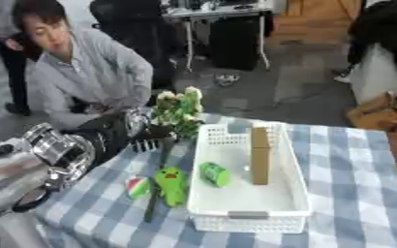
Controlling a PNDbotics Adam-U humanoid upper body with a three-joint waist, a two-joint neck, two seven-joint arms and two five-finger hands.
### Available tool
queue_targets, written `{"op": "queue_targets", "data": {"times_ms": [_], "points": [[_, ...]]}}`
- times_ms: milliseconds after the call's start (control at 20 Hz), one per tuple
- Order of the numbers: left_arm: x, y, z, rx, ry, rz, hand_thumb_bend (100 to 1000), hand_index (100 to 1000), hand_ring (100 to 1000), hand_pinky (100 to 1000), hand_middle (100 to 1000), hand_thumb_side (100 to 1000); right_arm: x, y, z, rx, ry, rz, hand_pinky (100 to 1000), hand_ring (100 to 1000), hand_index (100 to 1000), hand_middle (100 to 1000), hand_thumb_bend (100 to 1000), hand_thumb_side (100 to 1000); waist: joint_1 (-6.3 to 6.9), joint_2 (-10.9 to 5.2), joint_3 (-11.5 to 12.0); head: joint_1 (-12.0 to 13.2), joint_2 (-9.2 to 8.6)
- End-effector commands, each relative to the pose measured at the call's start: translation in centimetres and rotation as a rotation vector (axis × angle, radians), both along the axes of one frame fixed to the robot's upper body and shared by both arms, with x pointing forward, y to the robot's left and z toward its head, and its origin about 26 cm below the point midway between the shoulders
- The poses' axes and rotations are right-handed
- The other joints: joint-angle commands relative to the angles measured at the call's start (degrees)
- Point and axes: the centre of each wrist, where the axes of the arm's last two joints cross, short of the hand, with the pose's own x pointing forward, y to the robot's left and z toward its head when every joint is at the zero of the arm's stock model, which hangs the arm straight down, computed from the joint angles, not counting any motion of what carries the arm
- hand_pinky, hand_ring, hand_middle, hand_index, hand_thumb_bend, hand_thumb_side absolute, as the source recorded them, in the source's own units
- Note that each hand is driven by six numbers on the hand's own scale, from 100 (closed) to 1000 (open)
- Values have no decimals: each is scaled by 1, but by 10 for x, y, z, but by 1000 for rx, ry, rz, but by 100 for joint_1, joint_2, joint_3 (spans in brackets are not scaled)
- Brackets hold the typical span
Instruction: Pick up objects on the table and place them in the box.
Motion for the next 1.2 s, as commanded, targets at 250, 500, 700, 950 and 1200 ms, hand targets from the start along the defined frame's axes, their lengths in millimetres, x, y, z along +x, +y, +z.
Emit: {"op": "queue_targets", "data": {"times_ms": [250, 500, 700, 950, 1200], "points": [[11, 4, 23, 124, -229, 65, 615, 1000, 1000, 1000, 1000, 1000, -2, 3, 11, -27, -48, 4, 783, 757, 673, 654, 100, 262, 49, 157, -46, 69, -221], [10, 6, 24, 185, -259, 100, 599, 1000, 1000, 1000, 1000, 1000, -1, 4, 13, -30, -61, 10, 783, 757, 674, 654, 100, 262, 61, 275, -107, 132, -418], [11, 6, 26, 202, -282, 120, 590, 1000, 1000, 1000, 1000, 1000, -1, 5, 14, -33, -67, 10, 783, 757, 675, 654, 100, 262, 71, 343, -134, 132, -520], [10, 7, 24, 192, -283, 147, 619, 1000, 1000, 1000, 1000, 1000, -1, 6, 16, -33, -83, 13, 783, 758, 675, 654, 100, 261, 85, 453, -203, 174, -644], [8, 9, 22, 194, -245, 166, 624, 1000, 1000, 1000, 1000, 1000, 0, 7, 18, -33, -94, 17, 783, 758, 675, 654, 100, 261, 95, 515, -235, 222, -651]]}}
